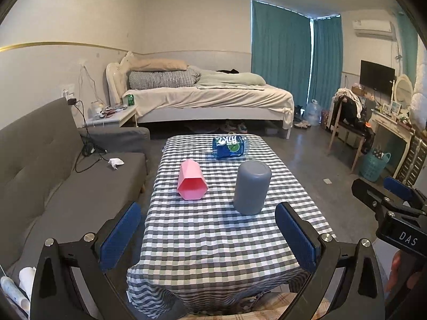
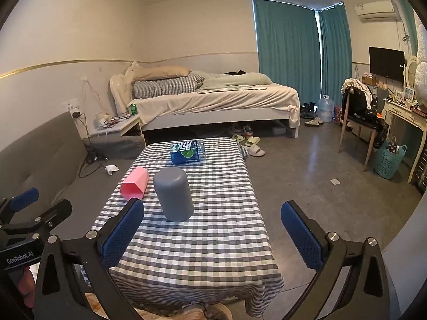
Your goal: Flip cup upside down
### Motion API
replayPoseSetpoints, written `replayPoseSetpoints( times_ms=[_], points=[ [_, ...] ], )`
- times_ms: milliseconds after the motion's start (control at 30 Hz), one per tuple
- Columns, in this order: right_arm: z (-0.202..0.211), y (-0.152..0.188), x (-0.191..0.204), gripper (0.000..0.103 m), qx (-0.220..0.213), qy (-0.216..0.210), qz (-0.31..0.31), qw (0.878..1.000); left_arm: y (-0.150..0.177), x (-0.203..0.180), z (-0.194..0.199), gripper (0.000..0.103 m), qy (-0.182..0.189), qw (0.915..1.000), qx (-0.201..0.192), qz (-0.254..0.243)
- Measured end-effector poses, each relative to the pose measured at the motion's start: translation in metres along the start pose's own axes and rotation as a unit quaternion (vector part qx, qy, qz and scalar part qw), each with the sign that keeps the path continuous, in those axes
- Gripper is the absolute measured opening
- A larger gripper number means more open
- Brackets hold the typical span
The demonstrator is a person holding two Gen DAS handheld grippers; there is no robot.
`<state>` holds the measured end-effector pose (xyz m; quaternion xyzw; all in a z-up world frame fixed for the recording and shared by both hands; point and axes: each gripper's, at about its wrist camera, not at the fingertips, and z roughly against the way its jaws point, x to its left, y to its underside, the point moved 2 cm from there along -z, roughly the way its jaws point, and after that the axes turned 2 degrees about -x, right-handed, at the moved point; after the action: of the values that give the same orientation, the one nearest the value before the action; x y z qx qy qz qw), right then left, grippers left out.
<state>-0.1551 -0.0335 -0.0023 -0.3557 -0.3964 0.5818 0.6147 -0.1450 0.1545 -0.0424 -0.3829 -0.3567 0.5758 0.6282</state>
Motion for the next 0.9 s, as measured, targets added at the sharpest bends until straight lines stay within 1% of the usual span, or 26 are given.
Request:
replayPoseSetpoints(
  times_ms=[200,433,633,900],
  points=[
    [0.001,0.0,0.0,0.103,0.001,0.0,0.0,1.0,-0.002,0.0,-0.001,0.103,0.004,1.0,0.006,0.007],
    [0.003,0.001,0.005,0.103,0.0,-0.001,0.008,1.0,-0.003,0.0,-0.002,0.103,-0.002,1.0,0.006,0.007],
    [0.002,0.002,0.007,0.103,0.002,-0.002,0.009,1.0,-0.002,0.0,-0.001,0.103,0.006,0.9999,0.008,0.013],
    [0.001,0.002,0.01,0.103,0.004,-0.004,0.013,1.0,-0.001,-0.005,-0.001,0.103,0.006,1.0,0.006,0.001]
  ],
)
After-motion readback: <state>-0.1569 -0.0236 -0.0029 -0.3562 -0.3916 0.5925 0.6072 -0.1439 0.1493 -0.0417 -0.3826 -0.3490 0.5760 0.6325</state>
